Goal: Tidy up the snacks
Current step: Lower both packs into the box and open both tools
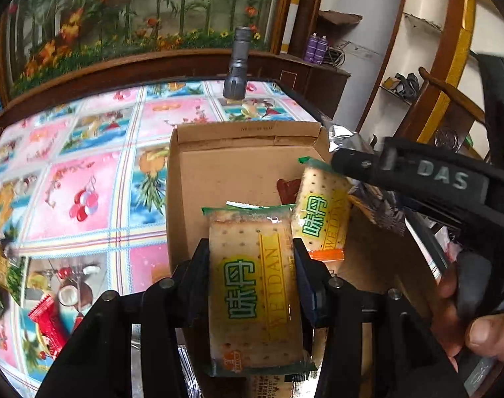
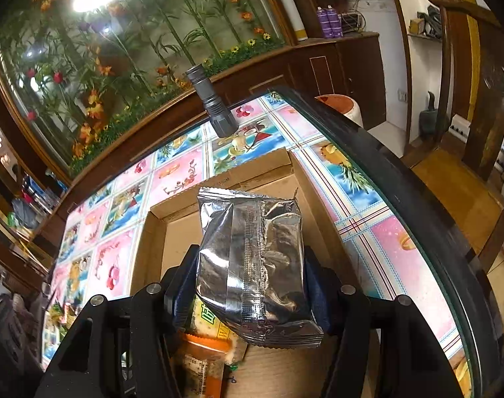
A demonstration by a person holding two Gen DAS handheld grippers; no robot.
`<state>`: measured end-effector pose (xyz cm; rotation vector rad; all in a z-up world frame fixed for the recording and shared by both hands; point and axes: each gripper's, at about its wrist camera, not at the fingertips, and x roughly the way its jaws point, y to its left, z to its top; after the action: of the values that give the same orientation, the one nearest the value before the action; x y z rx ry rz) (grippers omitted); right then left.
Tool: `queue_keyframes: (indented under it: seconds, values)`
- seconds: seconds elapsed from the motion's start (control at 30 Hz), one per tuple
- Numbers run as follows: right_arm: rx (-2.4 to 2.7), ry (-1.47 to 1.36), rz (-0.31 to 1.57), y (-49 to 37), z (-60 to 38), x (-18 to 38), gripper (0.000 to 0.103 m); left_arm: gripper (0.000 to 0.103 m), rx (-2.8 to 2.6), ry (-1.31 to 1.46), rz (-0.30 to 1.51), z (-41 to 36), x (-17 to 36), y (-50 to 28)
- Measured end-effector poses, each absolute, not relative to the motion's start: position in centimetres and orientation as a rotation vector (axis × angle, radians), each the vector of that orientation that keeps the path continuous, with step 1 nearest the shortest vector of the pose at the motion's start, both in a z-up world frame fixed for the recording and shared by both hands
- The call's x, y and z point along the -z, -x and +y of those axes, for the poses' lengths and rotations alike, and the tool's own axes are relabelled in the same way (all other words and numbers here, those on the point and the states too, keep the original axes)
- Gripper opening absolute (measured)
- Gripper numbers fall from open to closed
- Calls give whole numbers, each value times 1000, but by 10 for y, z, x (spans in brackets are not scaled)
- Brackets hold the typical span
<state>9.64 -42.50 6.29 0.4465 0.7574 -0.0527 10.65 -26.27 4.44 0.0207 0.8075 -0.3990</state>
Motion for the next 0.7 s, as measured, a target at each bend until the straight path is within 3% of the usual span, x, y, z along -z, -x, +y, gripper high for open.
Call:
queue_keyframes:
  seconds: [0.7]
  values:
    - [84,-332,790,-105,-405,-52,62,48,346,-155,689,-271,-47,-85]
